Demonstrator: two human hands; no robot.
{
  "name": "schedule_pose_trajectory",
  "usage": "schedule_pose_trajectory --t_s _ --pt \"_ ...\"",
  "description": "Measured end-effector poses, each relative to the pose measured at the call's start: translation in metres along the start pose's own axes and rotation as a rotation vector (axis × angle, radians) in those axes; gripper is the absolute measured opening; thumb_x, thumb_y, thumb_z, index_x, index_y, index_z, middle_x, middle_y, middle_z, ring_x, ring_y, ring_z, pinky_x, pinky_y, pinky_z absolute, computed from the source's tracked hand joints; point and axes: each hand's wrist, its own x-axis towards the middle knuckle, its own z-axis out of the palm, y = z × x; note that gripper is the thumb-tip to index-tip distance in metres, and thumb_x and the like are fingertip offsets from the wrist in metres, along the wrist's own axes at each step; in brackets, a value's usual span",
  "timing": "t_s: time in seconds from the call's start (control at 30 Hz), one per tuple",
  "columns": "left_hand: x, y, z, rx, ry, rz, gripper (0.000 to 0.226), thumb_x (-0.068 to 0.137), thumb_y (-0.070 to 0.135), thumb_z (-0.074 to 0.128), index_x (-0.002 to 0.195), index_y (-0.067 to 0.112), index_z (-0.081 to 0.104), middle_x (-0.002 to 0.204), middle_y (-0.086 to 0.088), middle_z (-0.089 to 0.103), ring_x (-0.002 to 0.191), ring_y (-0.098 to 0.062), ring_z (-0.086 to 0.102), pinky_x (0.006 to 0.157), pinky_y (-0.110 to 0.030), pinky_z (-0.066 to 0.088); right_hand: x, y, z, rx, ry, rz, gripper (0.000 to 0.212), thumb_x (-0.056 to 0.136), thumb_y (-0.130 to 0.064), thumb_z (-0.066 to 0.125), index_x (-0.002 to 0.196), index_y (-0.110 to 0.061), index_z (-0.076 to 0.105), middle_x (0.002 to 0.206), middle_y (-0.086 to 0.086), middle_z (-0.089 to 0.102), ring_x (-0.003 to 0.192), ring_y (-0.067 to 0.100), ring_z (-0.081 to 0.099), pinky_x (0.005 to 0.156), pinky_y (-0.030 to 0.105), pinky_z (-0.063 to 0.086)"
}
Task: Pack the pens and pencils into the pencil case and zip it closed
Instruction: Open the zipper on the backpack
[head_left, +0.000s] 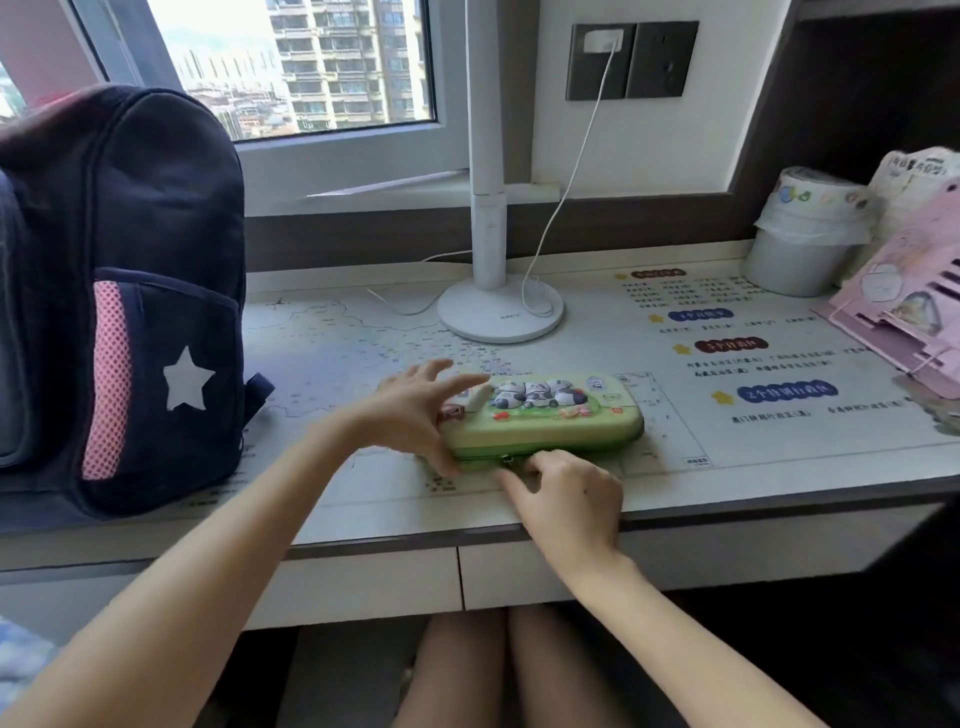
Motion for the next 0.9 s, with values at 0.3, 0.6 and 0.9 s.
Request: schedule_pose_trajectory --t_s 0.3,0.6,0.9 --pt "0.022 -0.007 0.016 0.067 0.058 0.084 0.120 0.051 0.041 0.081 0.140 0.046 0.002 0.117 0.004 0.034 0.105 -0.018 0.030 0.095 -0.036 0.038 -0.001 0.028 -0.018 0.005 0.038 -0.193 0.022 0.064 -0.017 0.061 0.048 -0.016 0.047 0.044 -0.003 0.049 0.037 0.015 0.048 0.046 0.015 0.020" --pt "0.029 -0.010 0.019 0.086 0.041 0.110 0.118 0.052 0.039 0.079 0.138 0.052 0.000 0.115 0.008 0.032 0.103 -0.016 0.027 0.091 -0.031 0.038 0.084 0.135 -0.036 -0.088 -0.185 -0.085 0.016 0.085 -0.018 0.065 0.073 -0.008 0.068 0.070 0.006 0.069 0.060 0.017 0.057 0.054 0.025 0.036" --pt "0.029 -0.011 0.016 0.071 0.016 0.142 0.117 0.051 0.036 0.081 0.135 0.057 0.001 0.125 0.010 0.029 0.110 -0.014 0.025 0.084 -0.024 0.030 0.146 0.095 -0.057 0.404 -0.670 -0.020 0.055 0.084 -0.045 0.061 0.135 -0.036 0.042 0.132 -0.014 0.051 0.116 0.003 0.048 0.101 0.029 0.038"
